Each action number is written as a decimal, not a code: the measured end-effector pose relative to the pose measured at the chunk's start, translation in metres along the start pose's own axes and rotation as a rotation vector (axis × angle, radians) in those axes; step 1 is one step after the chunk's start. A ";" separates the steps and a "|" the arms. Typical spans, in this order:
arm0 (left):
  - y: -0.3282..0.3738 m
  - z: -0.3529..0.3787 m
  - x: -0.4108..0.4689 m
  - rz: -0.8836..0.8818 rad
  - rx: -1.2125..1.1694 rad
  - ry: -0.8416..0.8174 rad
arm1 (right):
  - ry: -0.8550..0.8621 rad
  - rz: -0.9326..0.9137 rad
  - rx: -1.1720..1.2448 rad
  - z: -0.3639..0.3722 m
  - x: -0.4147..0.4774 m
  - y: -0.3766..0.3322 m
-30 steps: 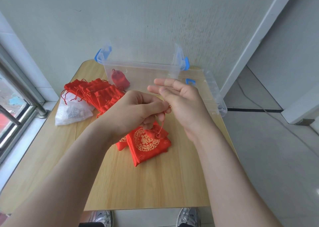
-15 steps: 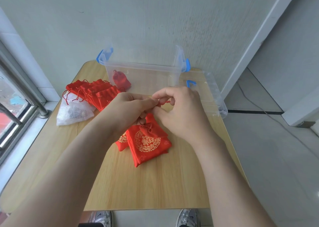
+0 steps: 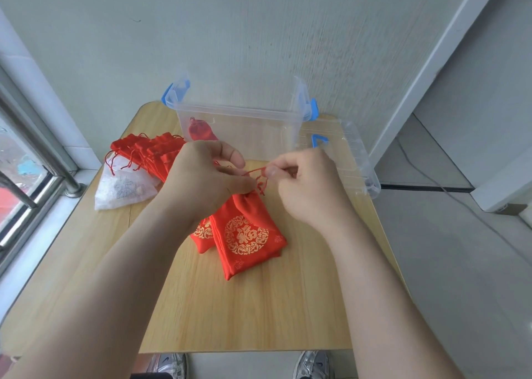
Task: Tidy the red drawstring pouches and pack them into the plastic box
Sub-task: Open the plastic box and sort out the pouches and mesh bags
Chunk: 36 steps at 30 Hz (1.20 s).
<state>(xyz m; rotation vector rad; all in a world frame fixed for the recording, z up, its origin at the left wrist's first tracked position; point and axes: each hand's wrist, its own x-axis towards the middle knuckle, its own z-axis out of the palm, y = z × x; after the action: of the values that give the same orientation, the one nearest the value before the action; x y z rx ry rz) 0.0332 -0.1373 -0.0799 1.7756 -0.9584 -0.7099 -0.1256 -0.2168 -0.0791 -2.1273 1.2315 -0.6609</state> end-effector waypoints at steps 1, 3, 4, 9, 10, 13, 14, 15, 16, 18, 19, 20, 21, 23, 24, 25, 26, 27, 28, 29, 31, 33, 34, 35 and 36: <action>-0.001 0.000 -0.001 0.043 0.022 0.020 | -0.026 0.065 0.117 -0.004 0.000 0.000; -0.002 0.002 0.000 0.112 0.070 0.059 | -0.084 0.185 0.306 -0.009 0.001 0.000; -0.003 0.003 0.000 0.143 0.091 0.066 | -0.112 0.223 0.369 -0.010 0.001 0.001; 0.004 0.009 -0.002 0.216 0.129 -0.020 | -0.158 0.295 0.537 -0.008 0.002 0.000; 0.006 0.010 -0.002 0.196 0.118 -0.032 | -0.152 0.304 0.562 -0.008 0.002 0.000; 0.011 0.011 -0.002 0.126 0.053 -0.032 | -0.102 0.307 0.603 -0.008 0.003 0.002; 0.011 0.011 -0.002 0.112 0.036 -0.032 | -0.086 0.302 0.620 -0.008 0.003 0.002; 0.010 0.011 -0.002 0.111 0.033 -0.029 | -0.070 0.297 0.633 -0.008 0.003 0.001; 0.010 0.011 -0.003 0.124 0.037 -0.028 | -0.057 0.291 0.634 -0.007 0.003 0.002; 0.007 0.013 -0.003 0.157 0.038 -0.037 | -0.041 0.286 0.631 -0.006 0.004 0.003; 0.006 0.014 -0.003 0.161 0.033 -0.037 | -0.037 0.283 0.629 -0.005 0.004 0.002; 0.006 0.014 -0.002 0.155 0.030 -0.030 | -0.037 0.279 0.621 -0.005 0.004 0.002; 0.006 0.014 0.000 0.136 0.018 -0.019 | -0.037 0.276 0.607 -0.005 0.004 0.002; 0.008 0.013 0.002 0.050 -0.110 -0.008 | -0.026 0.255 0.559 -0.005 0.003 0.001; 0.009 0.014 0.003 -0.002 -0.208 -0.012 | -0.007 0.243 0.523 -0.005 0.002 0.002; 0.011 0.014 0.003 -0.045 -0.306 -0.015 | 0.018 0.230 0.480 -0.005 0.002 0.003; 0.013 0.015 0.003 -0.085 -0.400 -0.010 | 0.046 0.214 0.423 -0.005 0.002 0.004; 0.014 0.015 0.003 -0.123 -0.492 0.008 | 0.075 0.202 0.357 -0.006 0.001 0.006; 0.016 0.015 0.003 -0.156 -0.579 0.026 | 0.106 0.193 0.289 -0.006 0.002 0.007; 0.016 0.013 0.003 -0.182 -0.649 0.036 | 0.135 0.188 0.226 -0.007 0.002 0.009; 0.015 0.011 0.003 -0.213 -0.740 0.025 | 0.174 0.183 0.120 -0.008 0.002 0.010; 0.014 0.009 0.002 -0.223 -0.774 -0.012 | 0.178 0.180 0.021 -0.007 0.002 0.009; 0.014 0.009 0.002 -0.217 -0.763 -0.020 | 0.167 0.181 -0.031 -0.005 0.001 0.008; 0.014 0.009 0.001 -0.201 -0.725 -0.015 | 0.149 0.188 -0.086 -0.004 0.000 0.006; 0.013 0.010 0.001 -0.176 -0.652 0.005 | 0.132 0.197 -0.142 -0.003 0.000 0.005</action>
<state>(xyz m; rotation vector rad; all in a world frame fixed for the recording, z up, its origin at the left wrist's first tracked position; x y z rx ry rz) 0.0222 -0.1459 -0.0712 1.2838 -0.4829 -0.9954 -0.1307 -0.2194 -0.0805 -2.0664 1.5793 -0.6514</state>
